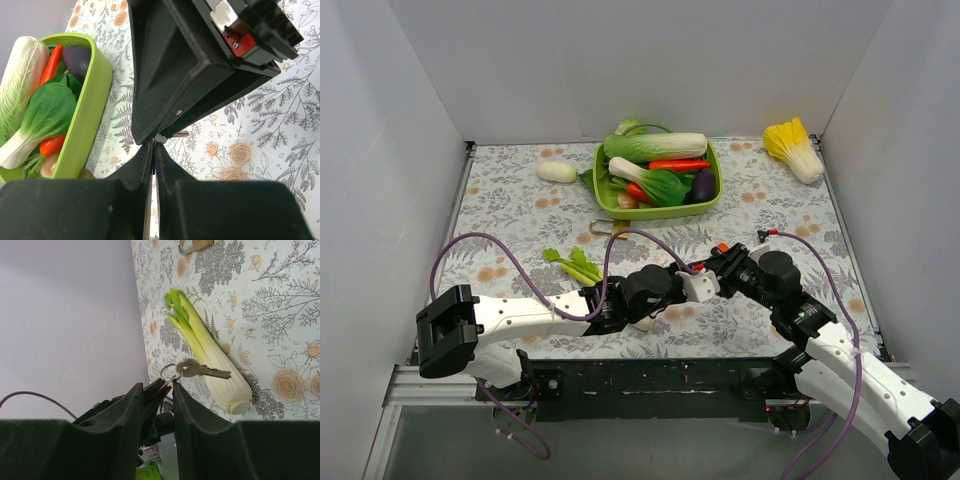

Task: Unlock with the key

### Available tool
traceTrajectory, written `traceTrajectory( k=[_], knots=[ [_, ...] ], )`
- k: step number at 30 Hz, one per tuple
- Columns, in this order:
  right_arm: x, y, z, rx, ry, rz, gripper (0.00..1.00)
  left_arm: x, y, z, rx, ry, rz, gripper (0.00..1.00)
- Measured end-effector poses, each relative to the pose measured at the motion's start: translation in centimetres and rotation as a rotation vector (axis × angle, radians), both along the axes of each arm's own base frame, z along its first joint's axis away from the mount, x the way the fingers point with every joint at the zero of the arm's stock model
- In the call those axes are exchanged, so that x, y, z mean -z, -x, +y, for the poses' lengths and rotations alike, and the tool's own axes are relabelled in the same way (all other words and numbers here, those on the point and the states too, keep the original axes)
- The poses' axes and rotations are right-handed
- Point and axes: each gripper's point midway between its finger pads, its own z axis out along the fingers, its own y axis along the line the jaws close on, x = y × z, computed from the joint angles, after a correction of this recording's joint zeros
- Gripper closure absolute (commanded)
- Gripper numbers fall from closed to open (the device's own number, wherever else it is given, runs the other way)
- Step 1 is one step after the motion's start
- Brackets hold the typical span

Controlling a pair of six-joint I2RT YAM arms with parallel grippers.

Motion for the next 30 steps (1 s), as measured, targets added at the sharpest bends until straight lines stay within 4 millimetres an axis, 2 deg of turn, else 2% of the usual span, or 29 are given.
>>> traceTrajectory(
  k=[10, 15, 17, 18, 20, 21, 24, 25, 27, 30],
  knots=[
    [0.6, -0.4, 0.0, 0.008, 0.024, 0.002, 0.8, -0.1, 0.1, 0.1, -0.004, -0.022, -0.033, 1.0],
    [1.0, -0.5, 0.1, 0.009, 0.033, 0.012, 0.96, 0.4, 0.1, 0.1, -0.018, -0.064, -0.082, 0.99],
    [1.3, -0.6, 0.1, 0.009, 0.038, 0.025, 0.98, 0.7, 0.1, 0.1, -0.023, -0.081, -0.094, 0.9],
    [1.5, -0.6, 0.1, 0.009, 0.04, 0.03, 0.99, 0.8, 0.1, 0.1, -0.025, -0.085, -0.096, 0.76],
    [1.3, -0.6, 0.1, 0.011, 0.036, 0.026, 0.99, 0.9, 0.2, 0.1, -0.025, -0.084, -0.095, 0.6],
    [1.2, -0.7, 0.1, 0.013, 0.035, 0.016, 0.99, 1.0, 0.4, -0.1, -0.021, -0.081, -0.091, 0.43],
    [1.1, -0.8, 0.1, 0.015, 0.036, 0.009, 0.99, 0.9, 1.1, -0.7, -0.004, -0.053, -0.073, 0.26],
    [1.0, -0.9, 0.1, 0.018, 0.034, 0.004, 0.99, 0.9, 1.2, -0.8, -0.006, -0.043, -0.062, 0.11],
    [0.7, -1.0, 0.0, 0.025, 0.024, -0.013, 0.99, 1.1, 1.4, -0.8, -0.011, -0.031, -0.036, 0.02],
    [0.5, -1.1, -0.2, 0.04, 0.009, -0.043, 0.99, 1.4, 1.6, -0.4, -0.039, 0.001, 0.028, 0.02]
  ],
)
